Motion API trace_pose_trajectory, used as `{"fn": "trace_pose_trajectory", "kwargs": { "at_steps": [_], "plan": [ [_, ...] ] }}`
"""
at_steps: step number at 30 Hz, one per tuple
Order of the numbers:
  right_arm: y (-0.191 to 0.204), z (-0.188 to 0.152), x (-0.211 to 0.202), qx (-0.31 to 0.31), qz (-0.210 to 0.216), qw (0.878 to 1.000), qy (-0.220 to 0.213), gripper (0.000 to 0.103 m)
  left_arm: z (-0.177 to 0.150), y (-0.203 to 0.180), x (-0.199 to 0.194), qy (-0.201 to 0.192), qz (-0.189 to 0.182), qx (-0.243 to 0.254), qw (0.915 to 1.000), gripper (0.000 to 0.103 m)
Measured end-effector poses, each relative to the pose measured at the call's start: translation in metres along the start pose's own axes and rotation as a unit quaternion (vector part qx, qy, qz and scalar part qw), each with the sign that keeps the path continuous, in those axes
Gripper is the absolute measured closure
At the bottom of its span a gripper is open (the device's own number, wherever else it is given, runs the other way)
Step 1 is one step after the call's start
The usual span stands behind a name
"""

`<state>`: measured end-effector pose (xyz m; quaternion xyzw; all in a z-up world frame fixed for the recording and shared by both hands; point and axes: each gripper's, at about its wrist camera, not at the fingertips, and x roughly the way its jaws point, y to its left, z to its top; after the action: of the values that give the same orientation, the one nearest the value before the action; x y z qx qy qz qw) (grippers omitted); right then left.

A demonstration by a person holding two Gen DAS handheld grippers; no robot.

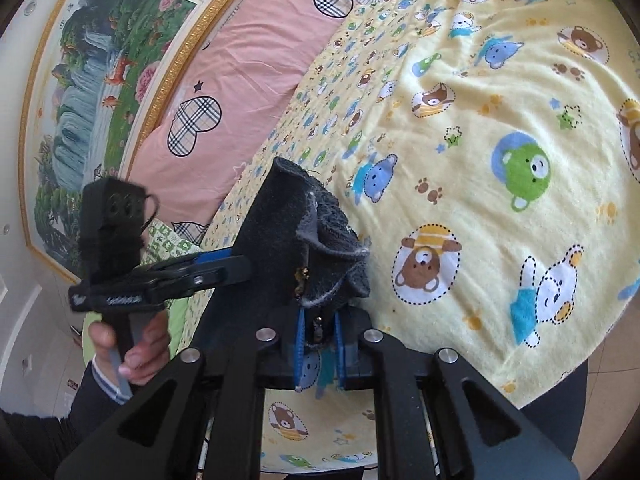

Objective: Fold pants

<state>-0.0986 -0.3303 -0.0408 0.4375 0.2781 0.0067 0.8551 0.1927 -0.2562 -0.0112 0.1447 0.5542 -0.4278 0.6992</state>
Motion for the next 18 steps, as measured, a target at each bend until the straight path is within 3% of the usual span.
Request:
{"fn": "trace_pose_trajectory", "kwargs": {
  "at_steps": [3, 5, 7, 12, 18],
  "plan": [
    [0.002, -0.002, 0.000, -0.011, 0.000, 1.000, 0.001, 0.090, 0.012, 0.003, 0.009, 0.003, -0.034, -0.001, 0.9994, 0.060],
    [0.002, -0.002, 0.000, -0.016, 0.001, 1.000, 0.000, 0.090, 0.018, 0.004, 0.010, 0.005, -0.056, -0.007, 0.9984, 0.077],
    [0.002, -0.003, 0.000, -0.016, 0.002, 1.000, -0.001, 0.090, 0.020, 0.001, 0.008, 0.003, -0.068, -0.004, 0.9977, 0.088],
    [0.011, -0.003, -0.003, -0.028, 0.003, 1.000, 0.001, 0.090, 0.008, -0.008, -0.014, -0.042, -0.062, 0.017, 0.9970, 0.092],
    [0.040, 0.004, -0.012, -0.049, 0.053, 0.997, -0.006, 0.090, -0.011, -0.004, -0.067, -0.108, -0.079, 0.012, 0.9909, 0.092]
  ]
}}
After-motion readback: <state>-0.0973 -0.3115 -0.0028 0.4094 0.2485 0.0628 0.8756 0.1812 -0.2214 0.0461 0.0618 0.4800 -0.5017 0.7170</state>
